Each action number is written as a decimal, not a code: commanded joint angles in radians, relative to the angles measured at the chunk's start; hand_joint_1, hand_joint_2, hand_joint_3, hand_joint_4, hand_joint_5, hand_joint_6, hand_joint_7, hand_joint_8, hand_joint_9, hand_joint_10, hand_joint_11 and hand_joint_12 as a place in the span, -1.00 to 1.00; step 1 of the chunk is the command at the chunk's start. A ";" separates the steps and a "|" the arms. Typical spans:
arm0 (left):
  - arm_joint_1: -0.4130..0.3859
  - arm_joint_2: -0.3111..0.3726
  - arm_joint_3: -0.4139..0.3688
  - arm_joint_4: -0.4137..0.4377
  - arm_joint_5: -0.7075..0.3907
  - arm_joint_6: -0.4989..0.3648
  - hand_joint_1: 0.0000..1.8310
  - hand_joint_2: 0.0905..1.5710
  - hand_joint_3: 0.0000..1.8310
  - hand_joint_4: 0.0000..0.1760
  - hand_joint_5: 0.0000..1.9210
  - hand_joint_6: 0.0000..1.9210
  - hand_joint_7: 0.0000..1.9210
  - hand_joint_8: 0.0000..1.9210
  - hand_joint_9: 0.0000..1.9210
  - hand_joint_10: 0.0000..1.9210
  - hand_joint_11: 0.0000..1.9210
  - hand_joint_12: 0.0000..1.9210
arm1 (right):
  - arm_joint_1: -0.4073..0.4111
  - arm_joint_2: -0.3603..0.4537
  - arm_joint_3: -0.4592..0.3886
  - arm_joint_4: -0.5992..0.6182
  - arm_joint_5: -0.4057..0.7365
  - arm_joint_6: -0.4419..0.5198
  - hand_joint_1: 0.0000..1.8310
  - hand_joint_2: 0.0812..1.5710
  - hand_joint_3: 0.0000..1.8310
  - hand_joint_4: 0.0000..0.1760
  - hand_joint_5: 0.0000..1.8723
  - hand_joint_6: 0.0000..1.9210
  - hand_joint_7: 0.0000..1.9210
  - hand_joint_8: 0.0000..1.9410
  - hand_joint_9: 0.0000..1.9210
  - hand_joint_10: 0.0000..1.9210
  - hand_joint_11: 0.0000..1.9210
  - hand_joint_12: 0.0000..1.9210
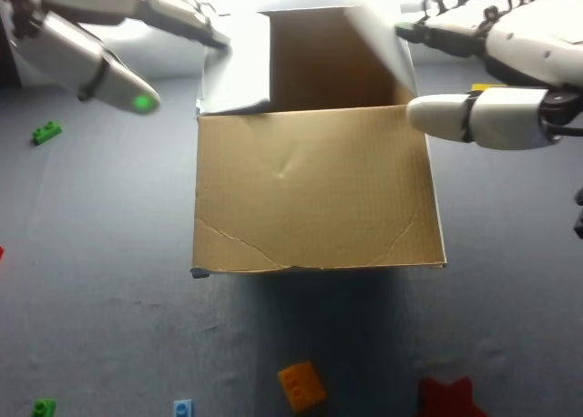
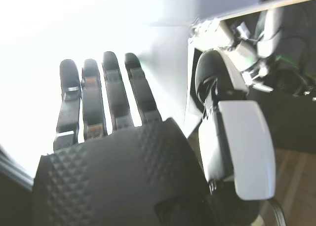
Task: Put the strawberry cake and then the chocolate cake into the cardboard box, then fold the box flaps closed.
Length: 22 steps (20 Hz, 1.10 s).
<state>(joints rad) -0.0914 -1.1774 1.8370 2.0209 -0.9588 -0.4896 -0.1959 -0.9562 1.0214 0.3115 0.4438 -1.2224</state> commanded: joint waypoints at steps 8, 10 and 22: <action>-0.023 0.065 0.055 -0.020 -0.004 -0.025 -1.00 0.59 -1.00 -1.00 -0.81 -1.00 -0.73 -1.00 -0.75 -1.00 -1.00 -0.23 | -0.013 -0.066 0.040 -0.007 0.077 -0.054 -1.00 0.59 -1.00 -1.00 -0.81 -1.00 -0.77 -1.00 -0.80 -0.99 -1.00 -0.25; -0.013 0.094 0.035 -0.023 -0.021 -0.030 -1.00 0.60 -1.00 -1.00 -0.81 -1.00 -0.73 -0.99 -0.75 -1.00 -1.00 -0.23 | -0.021 -0.075 0.049 -0.007 0.058 -0.066 -1.00 0.59 -1.00 -1.00 -0.83 -1.00 -0.80 -1.00 -0.83 -1.00 -1.00 -0.43; 0.052 0.229 -0.232 -0.019 -0.027 -0.032 -1.00 0.59 -1.00 -1.00 -0.82 -1.00 -0.72 -0.99 -0.74 -0.99 -1.00 -0.20 | -0.011 0.018 0.024 -0.006 0.082 -0.002 -1.00 0.58 -1.00 -1.00 -0.82 -1.00 -0.79 -1.00 -0.82 -1.00 -1.00 -0.32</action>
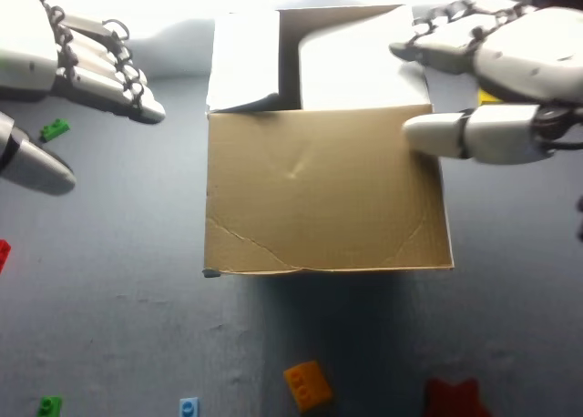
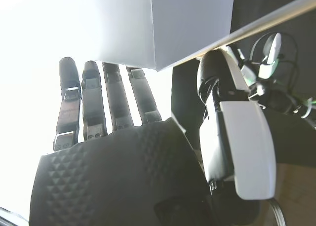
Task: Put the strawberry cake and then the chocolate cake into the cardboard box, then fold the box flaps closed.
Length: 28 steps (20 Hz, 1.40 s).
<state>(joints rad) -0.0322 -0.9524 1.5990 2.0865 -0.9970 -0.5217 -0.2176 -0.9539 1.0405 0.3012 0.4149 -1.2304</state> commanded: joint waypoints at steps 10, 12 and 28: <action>0.129 0.085 -0.157 -0.138 0.025 0.000 -1.00 0.60 -1.00 -1.00 -0.80 -1.00 -0.73 -1.00 -0.74 -0.99 -1.00 -0.17 | -0.010 0.346 -0.155 0.067 0.099 0.108 -1.00 0.57 -1.00 -1.00 -0.81 -1.00 -0.77 -1.00 -0.80 -0.99 -1.00 -0.40; 0.154 0.094 -0.169 -0.172 0.009 -0.001 -1.00 0.59 -1.00 -1.00 -0.82 -1.00 -0.74 -1.00 -0.74 -1.00 -1.00 -0.19 | 0.006 0.412 -0.177 0.067 0.066 0.109 -1.00 0.58 -1.00 -1.00 -0.80 -0.99 -0.78 -1.00 -0.80 -0.99 -1.00 -0.31; 0.332 0.034 -0.249 -0.263 0.114 0.100 -1.00 0.59 -1.00 -1.00 -0.80 -1.00 -0.72 -1.00 -0.74 -1.00 -1.00 -0.17 | 0.026 0.462 -0.182 0.095 -0.041 0.110 -1.00 0.57 -1.00 -1.00 -0.80 -0.99 -0.77 -1.00 -0.81 -0.99 -1.00 -0.30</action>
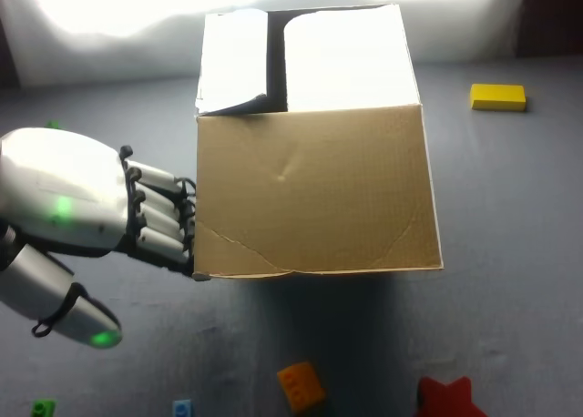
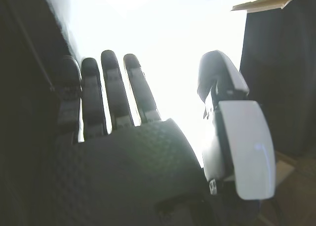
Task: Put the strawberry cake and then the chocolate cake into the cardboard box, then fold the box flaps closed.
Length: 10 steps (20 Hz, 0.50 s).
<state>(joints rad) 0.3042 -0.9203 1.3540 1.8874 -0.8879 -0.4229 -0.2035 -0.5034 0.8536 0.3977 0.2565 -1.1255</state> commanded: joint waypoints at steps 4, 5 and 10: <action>-0.021 -0.001 -0.034 -0.074 0.008 0.002 -1.00 0.59 -1.00 -1.00 -0.81 -1.00 -0.71 -1.00 -0.73 -0.99 -1.00 -0.16 | 0.009 0.011 0.005 -0.001 0.117 0.005 -1.00 0.58 -1.00 -1.00 -0.81 -0.99 -0.78 -1.00 -0.82 -1.00 -1.00 -0.30; -0.026 0.001 -0.043 -0.078 0.008 0.002 -1.00 0.59 -1.00 -1.00 -0.81 -1.00 -0.72 -1.00 -0.72 -0.99 -1.00 -0.15 | 0.007 0.011 0.005 -0.001 0.117 0.005 -1.00 0.58 -1.00 -1.00 -0.81 -1.00 -0.78 -1.00 -0.82 -1.00 -1.00 -0.27; -0.121 0.025 -0.065 -0.087 -0.006 -0.015 -1.00 0.61 -1.00 -1.00 -0.82 -1.00 -0.74 -1.00 -0.74 -1.00 -1.00 -0.19 | 0.002 0.011 0.005 -0.001 0.117 0.005 -1.00 0.58 -1.00 -1.00 -0.83 -1.00 -0.80 -1.00 -0.84 -0.99 -1.00 -0.37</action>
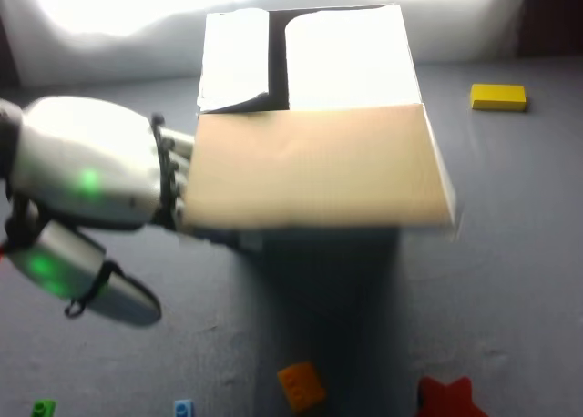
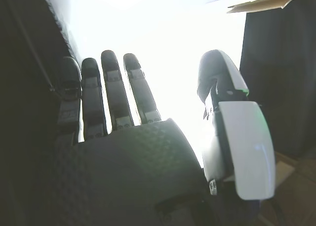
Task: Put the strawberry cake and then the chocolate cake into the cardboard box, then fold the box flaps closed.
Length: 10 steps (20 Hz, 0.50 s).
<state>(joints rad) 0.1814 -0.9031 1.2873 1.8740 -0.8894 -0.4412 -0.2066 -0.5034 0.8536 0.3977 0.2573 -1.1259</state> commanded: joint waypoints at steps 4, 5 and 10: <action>-0.120 0.012 0.025 -0.055 -0.037 -0.034 -1.00 0.61 -1.00 -1.00 -0.82 -0.99 -0.74 -1.00 -0.75 -1.00 -1.00 -0.22 | 0.004 0.011 0.005 -0.001 0.115 0.005 -1.00 0.58 -1.00 -1.00 -0.83 -1.00 -0.79 -1.00 -0.82 -0.99 -1.00 -0.38; -0.144 0.012 0.031 -0.048 -0.044 -0.040 -1.00 0.61 -1.00 -1.00 -0.82 -1.00 -0.75 -1.00 -0.75 -1.00 -1.00 -0.22 | 0.004 0.011 0.005 -0.001 0.115 0.005 -1.00 0.59 -1.00 -1.00 -0.84 -1.00 -0.80 -1.00 -0.84 -1.00 -1.00 -0.45; -0.252 -0.013 0.091 -0.018 -0.069 -0.062 -1.00 0.60 -1.00 -1.00 -0.84 -1.00 -0.76 -1.00 -0.75 -1.00 -1.00 -0.19 | 0.004 0.010 0.005 -0.001 0.115 0.005 -1.00 0.57 -1.00 -1.00 -0.82 -0.99 -0.77 -0.99 -0.81 -0.99 -1.00 -0.27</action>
<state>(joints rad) -0.0727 -0.9329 1.3991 1.9358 -0.9741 -0.5034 -0.2115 -0.5056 0.8536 0.3977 0.2569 -1.1259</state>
